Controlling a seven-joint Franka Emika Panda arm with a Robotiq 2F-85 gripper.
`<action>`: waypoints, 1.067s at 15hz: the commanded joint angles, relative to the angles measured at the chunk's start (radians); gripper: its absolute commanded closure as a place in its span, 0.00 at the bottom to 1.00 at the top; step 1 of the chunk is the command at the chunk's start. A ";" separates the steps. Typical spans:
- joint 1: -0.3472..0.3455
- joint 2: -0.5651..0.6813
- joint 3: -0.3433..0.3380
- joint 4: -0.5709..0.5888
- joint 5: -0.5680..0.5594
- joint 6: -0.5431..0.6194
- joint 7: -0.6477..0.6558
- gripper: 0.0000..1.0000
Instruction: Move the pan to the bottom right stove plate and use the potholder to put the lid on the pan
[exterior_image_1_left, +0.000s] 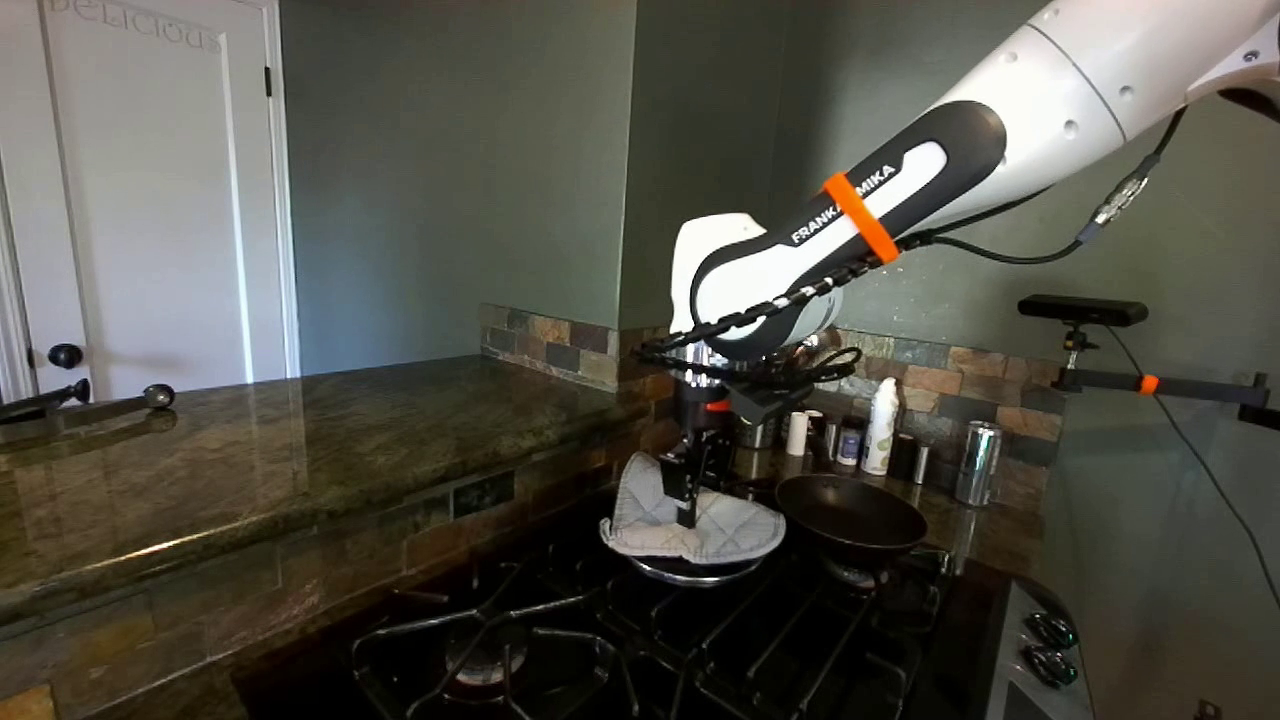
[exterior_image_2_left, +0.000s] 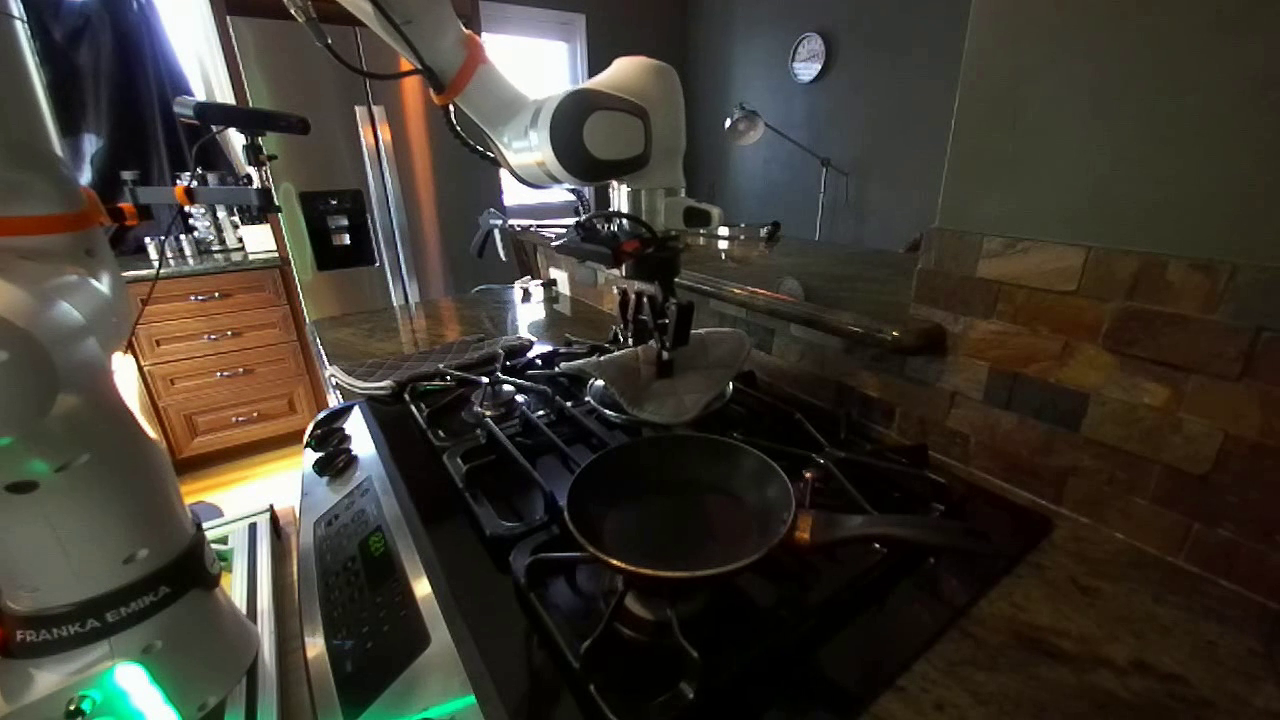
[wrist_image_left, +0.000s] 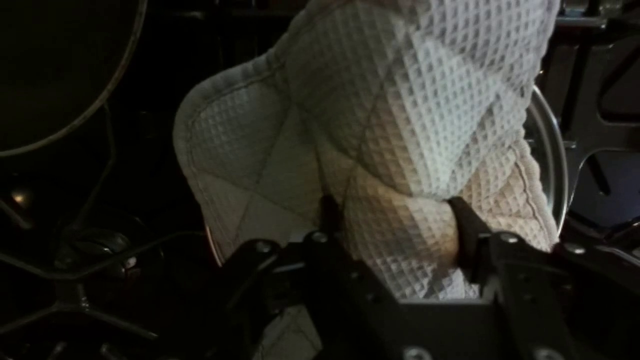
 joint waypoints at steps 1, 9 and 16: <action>-0.002 -0.058 -0.001 -0.028 -0.006 -0.043 0.017 0.70; -0.020 -0.117 -0.013 -0.044 -0.014 -0.105 0.023 0.70; -0.046 -0.155 -0.032 -0.088 -0.015 -0.108 0.030 0.70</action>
